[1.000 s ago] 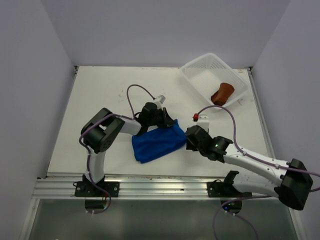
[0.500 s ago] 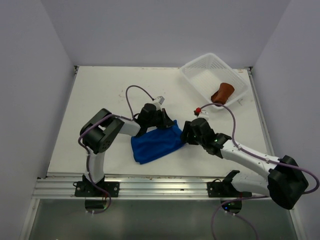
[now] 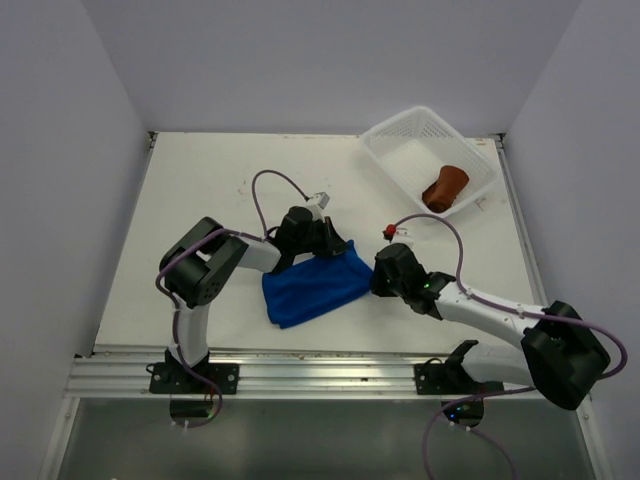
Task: Roll the towels
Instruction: Roll the towel
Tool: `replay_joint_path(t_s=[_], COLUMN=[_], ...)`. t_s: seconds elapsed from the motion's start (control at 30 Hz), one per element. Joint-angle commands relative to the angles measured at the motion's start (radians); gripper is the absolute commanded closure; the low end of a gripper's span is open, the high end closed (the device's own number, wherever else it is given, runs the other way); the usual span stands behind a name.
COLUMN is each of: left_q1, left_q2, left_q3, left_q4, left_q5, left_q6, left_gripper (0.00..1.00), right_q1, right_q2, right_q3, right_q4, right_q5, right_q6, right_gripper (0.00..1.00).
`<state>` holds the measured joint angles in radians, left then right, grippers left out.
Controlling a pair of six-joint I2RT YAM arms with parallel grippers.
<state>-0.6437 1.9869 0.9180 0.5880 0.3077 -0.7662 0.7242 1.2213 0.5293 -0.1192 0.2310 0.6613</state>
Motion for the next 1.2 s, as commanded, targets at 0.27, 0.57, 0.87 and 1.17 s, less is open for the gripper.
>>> replay_joint_path(t_s=[0.27,0.57,0.87,1.17], left_q1=[0.003,0.004,0.032,0.038], left_q2=[-0.043,-0.049,-0.099,-0.109], left_q3=[0.047,0.071,0.039,0.007], left_q4=[-0.014,-0.039,-0.062,-0.065], left_q5=[-0.009,-0.022,-0.042,-0.042], left_q6=[0.038,0.031,0.036,0.044], left_gripper=[1.00,1.00,1.00,1.00], right_q1=[0.018,0.251,0.391,0.511], right_q2=[-0.077,0.018,0.176,0.354], right_q3=[0.000,0.081,0.172,0.293], right_q4=[0.001,-0.167,-0.261,-0.358], right_q5=[0.036,0.355,0.556,0.662], right_q6=[-0.169,-0.206,-0.212,-0.201], right_gripper=[1.00,1.00,1.00,1.00])
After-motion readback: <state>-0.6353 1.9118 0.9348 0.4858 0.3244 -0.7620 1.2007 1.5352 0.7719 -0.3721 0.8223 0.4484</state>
